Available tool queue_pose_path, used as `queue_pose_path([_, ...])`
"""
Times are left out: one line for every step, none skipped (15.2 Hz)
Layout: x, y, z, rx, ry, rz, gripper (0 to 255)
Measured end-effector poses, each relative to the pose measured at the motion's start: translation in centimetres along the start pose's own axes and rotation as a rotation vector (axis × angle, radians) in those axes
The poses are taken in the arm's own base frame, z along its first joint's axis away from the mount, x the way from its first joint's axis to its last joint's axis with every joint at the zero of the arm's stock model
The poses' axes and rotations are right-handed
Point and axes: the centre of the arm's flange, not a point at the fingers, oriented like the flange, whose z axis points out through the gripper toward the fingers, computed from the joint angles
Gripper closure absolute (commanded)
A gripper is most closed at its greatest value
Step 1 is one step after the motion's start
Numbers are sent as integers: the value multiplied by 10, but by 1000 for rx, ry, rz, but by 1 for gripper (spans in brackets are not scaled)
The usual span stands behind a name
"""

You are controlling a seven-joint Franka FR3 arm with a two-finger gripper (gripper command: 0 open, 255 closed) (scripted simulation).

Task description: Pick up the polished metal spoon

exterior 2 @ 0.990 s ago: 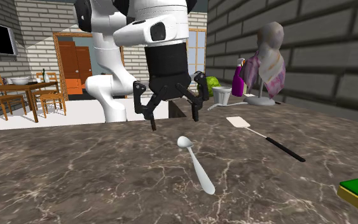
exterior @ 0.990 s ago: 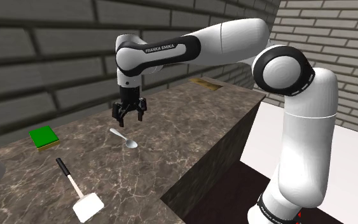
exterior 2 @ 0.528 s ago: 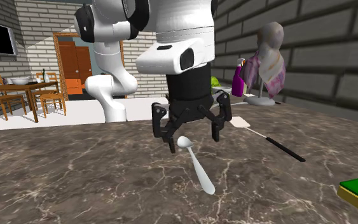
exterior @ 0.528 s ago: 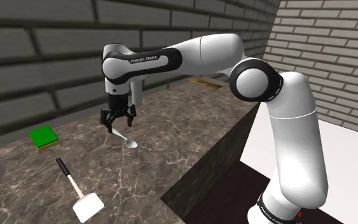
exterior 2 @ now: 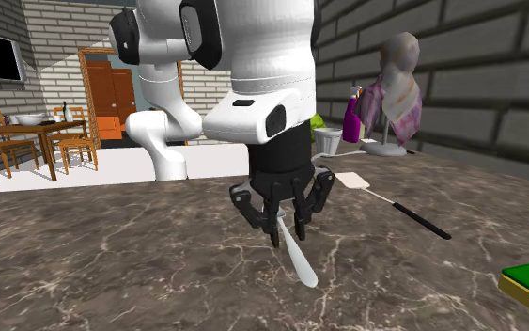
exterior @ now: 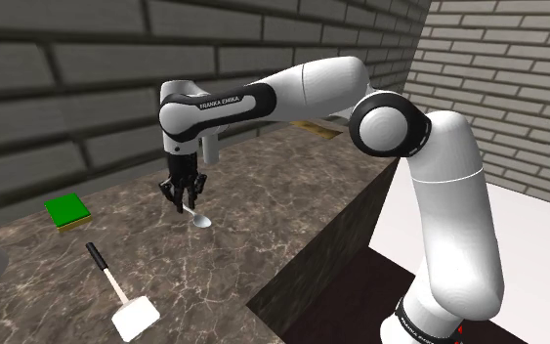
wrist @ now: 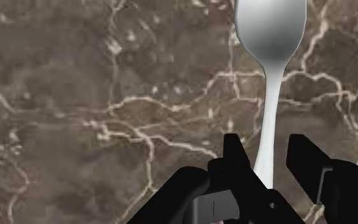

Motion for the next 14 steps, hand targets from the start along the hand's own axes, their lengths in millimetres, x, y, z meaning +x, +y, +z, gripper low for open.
queue_pose_path([0, 0, 0, 0, 0, 0, 255])
queue_pose_path([0, 0, 0, 0, -1, 0, 255])
queue_pose_path([0, 0, 0, 0, 0, 0, 255])
queue_pose_path([0, -1, 1, 0, -1, -1, 255])
queue_pose_path([0, -1, 1, 0, -1, -1, 255])
queue_pose_path([0, -1, 1, 0, -1, -1, 255])
queue_pose_path([0, -1, 1, 0, -1, -1, 255])
queue_pose_path([0, -1, 1, 1, -1, -1, 255])
queue_pose_path([-1, -1, -1, 1, -1, -1, 255])
queue_pose_path([-2, -2, -4, 0, -2, -1, 255])
queue_pose_path([-2, -2, -9, 0, -2, -1, 255])
queue_pose_path([-2, -2, -14, 1, -2, -1, 255])
queue_pose_path([-3, -3, -18, 0, -2, -1, 255])
queue_pose_path([-4, -5, -25, 0, -2, -1, 255])
